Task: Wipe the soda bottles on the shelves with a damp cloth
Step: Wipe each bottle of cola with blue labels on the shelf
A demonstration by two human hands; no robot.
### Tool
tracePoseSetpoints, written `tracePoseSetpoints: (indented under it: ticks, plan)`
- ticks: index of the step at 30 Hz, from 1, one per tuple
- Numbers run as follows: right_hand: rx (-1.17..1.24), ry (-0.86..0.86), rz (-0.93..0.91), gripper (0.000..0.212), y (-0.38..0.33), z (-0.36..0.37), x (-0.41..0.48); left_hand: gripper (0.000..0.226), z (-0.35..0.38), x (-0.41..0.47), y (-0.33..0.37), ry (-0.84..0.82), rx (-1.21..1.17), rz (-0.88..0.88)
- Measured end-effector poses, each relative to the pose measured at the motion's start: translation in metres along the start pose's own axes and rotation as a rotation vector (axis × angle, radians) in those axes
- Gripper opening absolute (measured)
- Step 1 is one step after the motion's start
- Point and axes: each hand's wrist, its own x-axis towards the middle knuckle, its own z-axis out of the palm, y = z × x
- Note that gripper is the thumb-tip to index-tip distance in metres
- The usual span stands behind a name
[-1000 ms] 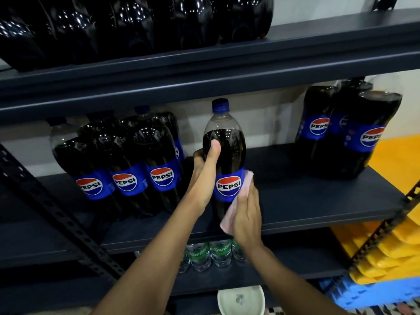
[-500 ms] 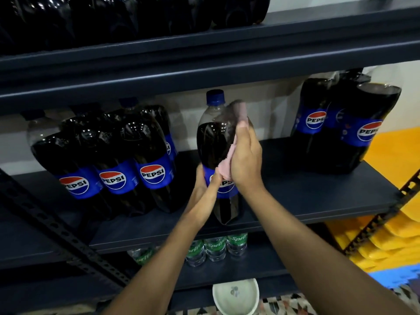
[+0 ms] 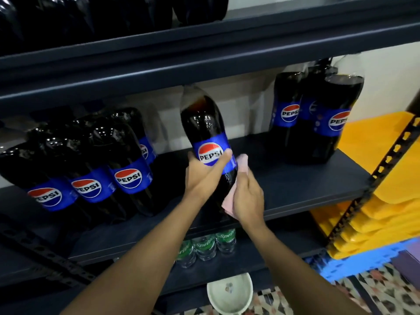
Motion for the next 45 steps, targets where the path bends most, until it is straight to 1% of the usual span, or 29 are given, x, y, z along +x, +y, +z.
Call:
tracePoseSetpoints:
  ticks: [1,3,4,5,7,9,10,11,13,15,17,18,19,21,23,27,29,30,31,32,33,34,36,37,38,40,43,44,45]
  plan:
    - [-0.067,0.024,-0.057,0.054,-0.003,-0.008,0.001,0.082,0.005,0.003,0.009,0.002,-0.083,-0.036]
    - [-0.178,0.065,-0.243,0.046,-0.015,-0.022,0.001,0.091,0.011,0.01,0.026,-0.026,-0.268,-0.136]
    - [-0.215,0.086,-0.364,0.045,-0.022,-0.029,-0.001,0.095,0.013,0.012,0.034,-0.078,-0.364,-0.197]
    - [-0.238,0.117,-0.494,0.045,-0.028,-0.038,-0.002,0.097,0.014,0.012,0.043,-0.166,-0.455,-0.259]
    - [-0.296,0.186,-0.748,0.046,-0.04,-0.049,0.001,0.088,0.014,0.005,0.057,-0.335,-0.595,-0.346]
    - [-0.359,0.292,-0.981,0.046,-0.048,-0.058,0.009,0.083,0.017,-0.003,0.066,-0.447,-0.694,-0.41]
    - [-0.357,0.338,-1.048,0.045,-0.055,-0.063,0.014,0.081,0.02,-0.007,0.069,-0.463,-0.728,-0.443]
    - [-0.323,0.373,-1.063,0.041,-0.064,-0.067,0.017,0.078,0.022,-0.012,0.073,-0.466,-0.752,-0.464]
    - [-0.188,0.434,-0.96,0.033,-0.083,-0.071,0.018,0.077,0.026,-0.016,0.081,-0.434,-0.797,-0.497]
    - [-0.084,0.456,-0.872,0.035,-0.093,-0.07,0.014,0.078,0.03,-0.017,0.086,-0.379,-0.827,-0.531]
    - [-0.072,0.459,-0.903,0.021,-0.08,-0.064,0.004,0.08,0.03,-0.02,0.086,-0.374,-0.836,-0.565]
    - [-0.114,0.468,-0.919,0.025,-0.071,-0.061,-0.001,0.083,0.03,-0.021,0.085,-0.398,-0.824,-0.577]
    - [-0.149,0.477,-0.918,0.037,-0.061,-0.059,-0.003,0.085,0.029,-0.022,0.082,-0.427,-0.808,-0.586]
    - [-0.146,0.504,-0.862,0.048,-0.054,-0.058,-0.003,0.086,0.026,-0.021,0.08,-0.461,-0.73,-0.593]
    - [-0.122,0.509,-0.736,0.047,-0.057,-0.057,-0.006,0.082,0.025,-0.019,0.076,-0.478,-0.669,-0.569]
    - [0.114,0.467,-0.396,0.018,-0.059,-0.057,-0.009,0.067,0.023,-0.015,0.071,-0.437,-0.527,-0.461]
    - [0.239,0.445,-0.226,0.019,-0.057,-0.055,-0.007,0.074,0.021,-0.014,0.067,-0.4,-0.47,-0.418]
    - [0.328,0.425,-0.146,0.022,-0.054,-0.053,-0.004,0.081,0.02,-0.012,0.062,-0.372,-0.436,-0.405]
    - [0.43,0.381,-0.071,0.025,-0.05,-0.052,0.0,0.082,0.02,-0.012,0.059,-0.342,-0.409,-0.388]
    - [0.543,0.309,0.002,0.027,-0.043,-0.051,0.004,0.076,0.019,-0.011,0.054,-0.278,-0.367,-0.362]
    - [0.668,0.214,0.072,0.028,-0.034,-0.051,0.009,0.065,0.018,-0.012,0.05,-0.213,-0.328,-0.327]
    - [0.78,0.103,0.135,0.028,-0.023,-0.051,0.013,0.059,0.017,-0.013,0.046,-0.149,-0.28,-0.291]
    - [0.949,-0.086,0.271,0.028,0.0,-0.051,0.018,0.071,0.013,-0.013,0.037,-0.057,-0.166,-0.213]
    - [0.992,-0.138,0.34,0.031,0.011,-0.05,0.018,0.078,0.011,-0.013,0.033,-0.028,-0.1,-0.176]
    - [1.017,-0.18,0.397,0.036,0.02,-0.049,0.018,0.08,0.008,-0.012,0.027,-0.006,-0.036,-0.149]
    - [1.04,-0.207,0.48,0.038,0.035,-0.051,0.02,0.08,0.003,-0.009,0.019,0.018,0.044,-0.103]
    - [1.026,-0.153,0.453,0.035,0.037,-0.057,0.028,0.082,-0.007,-0.006,0.009,0.045,0.115,-0.021]
    - [0.946,-0.096,0.421,0.036,0.033,-0.059,0.033,0.083,-0.01,-0.004,0.005,0.051,0.128,-0.006]
    - [0.766,-0.017,0.356,0.036,0.03,-0.062,0.038,0.084,-0.013,-0.003,0.002,0.056,0.136,0.002]
